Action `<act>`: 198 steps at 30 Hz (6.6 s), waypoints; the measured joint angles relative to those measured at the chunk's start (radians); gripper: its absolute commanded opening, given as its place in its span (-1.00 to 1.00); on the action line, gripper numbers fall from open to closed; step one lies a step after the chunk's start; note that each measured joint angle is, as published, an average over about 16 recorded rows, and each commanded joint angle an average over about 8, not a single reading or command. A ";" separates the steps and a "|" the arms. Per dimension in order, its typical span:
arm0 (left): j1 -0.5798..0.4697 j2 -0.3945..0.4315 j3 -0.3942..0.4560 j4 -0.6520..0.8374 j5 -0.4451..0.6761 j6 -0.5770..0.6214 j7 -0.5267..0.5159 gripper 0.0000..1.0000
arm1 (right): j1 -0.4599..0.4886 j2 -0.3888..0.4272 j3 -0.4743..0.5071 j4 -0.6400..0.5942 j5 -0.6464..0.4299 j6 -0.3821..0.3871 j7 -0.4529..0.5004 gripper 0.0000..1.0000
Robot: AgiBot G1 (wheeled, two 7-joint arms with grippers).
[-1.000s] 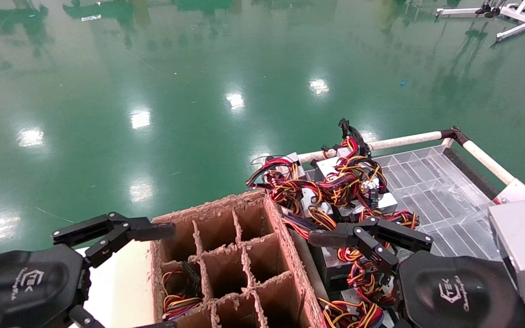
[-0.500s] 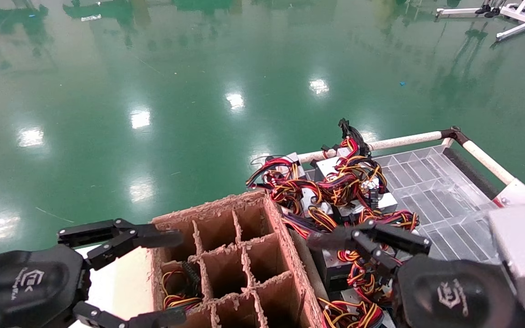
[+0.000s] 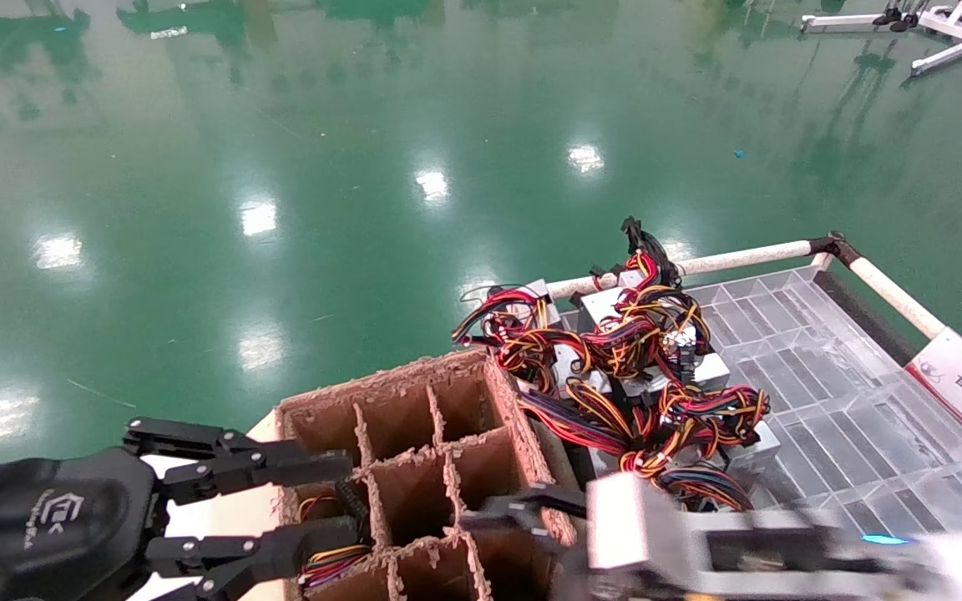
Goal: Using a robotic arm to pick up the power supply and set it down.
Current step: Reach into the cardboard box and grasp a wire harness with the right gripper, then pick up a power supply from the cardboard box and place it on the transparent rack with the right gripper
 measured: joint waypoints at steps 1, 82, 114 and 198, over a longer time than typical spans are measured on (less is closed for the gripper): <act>0.000 0.000 0.000 0.000 0.000 0.000 0.000 -0.87 | 0.010 -0.023 -0.014 -0.005 -0.024 0.009 -0.002 1.00; 0.000 0.000 0.000 0.000 0.000 0.000 0.000 1.00 | 0.210 -0.367 -0.168 -0.310 -0.284 0.140 -0.099 -1.00; 0.000 0.000 0.000 0.000 0.000 0.000 0.000 1.00 | 0.607 0.155 0.112 -0.275 -0.056 -0.109 -0.021 -1.00; 0.000 0.000 0.001 0.000 0.000 0.000 0.000 1.00 | 0.141 0.371 -0.462 -0.994 0.794 -0.228 -0.509 -1.00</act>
